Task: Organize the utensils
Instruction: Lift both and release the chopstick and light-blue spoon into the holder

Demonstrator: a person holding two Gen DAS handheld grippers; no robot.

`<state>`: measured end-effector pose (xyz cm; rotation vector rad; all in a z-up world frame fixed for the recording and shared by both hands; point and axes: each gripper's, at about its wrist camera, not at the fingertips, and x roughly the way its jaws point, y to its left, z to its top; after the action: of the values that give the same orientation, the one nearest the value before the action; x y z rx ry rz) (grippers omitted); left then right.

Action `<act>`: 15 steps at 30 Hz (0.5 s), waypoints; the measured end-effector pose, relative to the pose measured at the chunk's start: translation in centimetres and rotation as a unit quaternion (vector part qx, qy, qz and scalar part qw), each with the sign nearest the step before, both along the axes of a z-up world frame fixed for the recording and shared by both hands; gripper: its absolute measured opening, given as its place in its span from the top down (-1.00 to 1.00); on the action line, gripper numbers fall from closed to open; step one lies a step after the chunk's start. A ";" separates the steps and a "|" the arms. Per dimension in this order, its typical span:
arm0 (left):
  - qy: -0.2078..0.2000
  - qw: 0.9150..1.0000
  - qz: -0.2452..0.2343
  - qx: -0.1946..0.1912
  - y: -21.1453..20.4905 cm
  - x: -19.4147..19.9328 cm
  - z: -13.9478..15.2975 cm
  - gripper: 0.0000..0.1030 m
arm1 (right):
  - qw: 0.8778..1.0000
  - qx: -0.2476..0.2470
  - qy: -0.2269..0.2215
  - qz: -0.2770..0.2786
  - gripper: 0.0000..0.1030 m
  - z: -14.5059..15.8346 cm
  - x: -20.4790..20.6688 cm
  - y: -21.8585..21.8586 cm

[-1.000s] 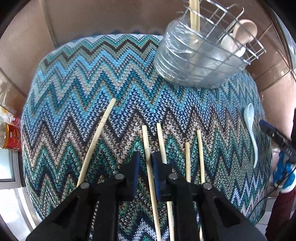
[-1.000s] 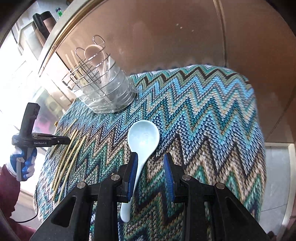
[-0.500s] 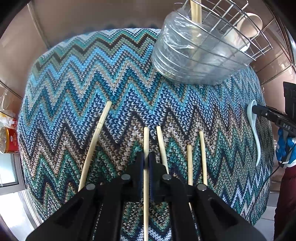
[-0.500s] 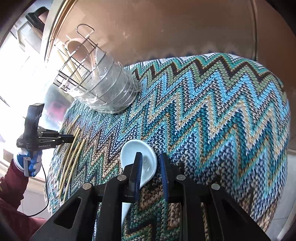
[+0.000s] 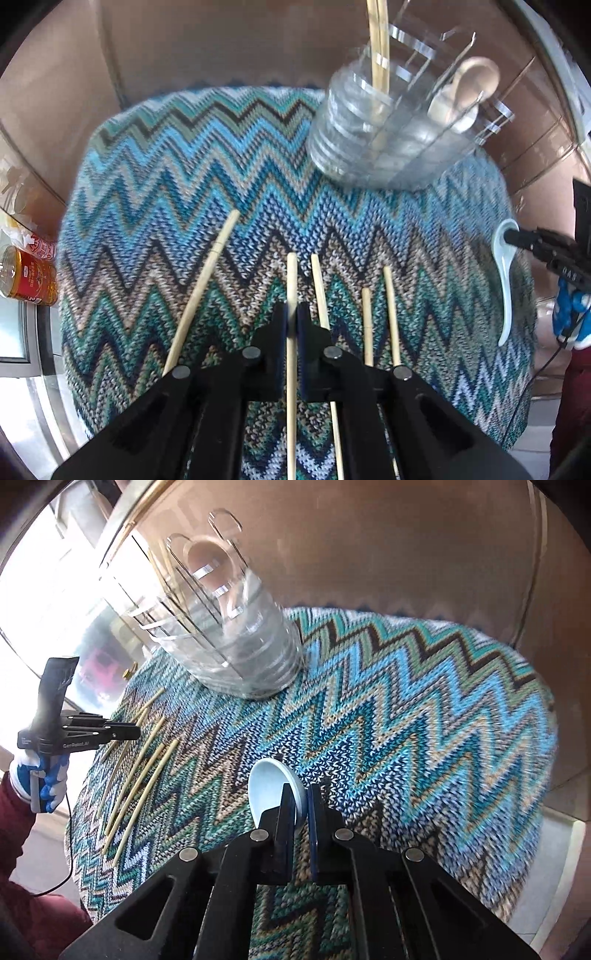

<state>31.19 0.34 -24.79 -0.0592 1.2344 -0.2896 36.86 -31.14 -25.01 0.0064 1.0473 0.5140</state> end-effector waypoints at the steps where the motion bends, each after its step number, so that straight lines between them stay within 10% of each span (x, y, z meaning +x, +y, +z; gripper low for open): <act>1: -0.009 1.000 0.005 -0.005 0.4 -0.5 0.5 0.92 | 1.000 0.000 -0.008 -0.005 0.88 0.4 -0.4 0.1; 15: -0.160 0.983 0.044 -0.084 5.0 -5.2 11.5 0.92 | 0.979 0.017 -0.186 -0.078 0.88 12.2 -6.9 1.8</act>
<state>26.04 5.38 -13.33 -0.2037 0.8830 -0.3129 29.91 -29.37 -12.77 0.0204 0.6646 0.3717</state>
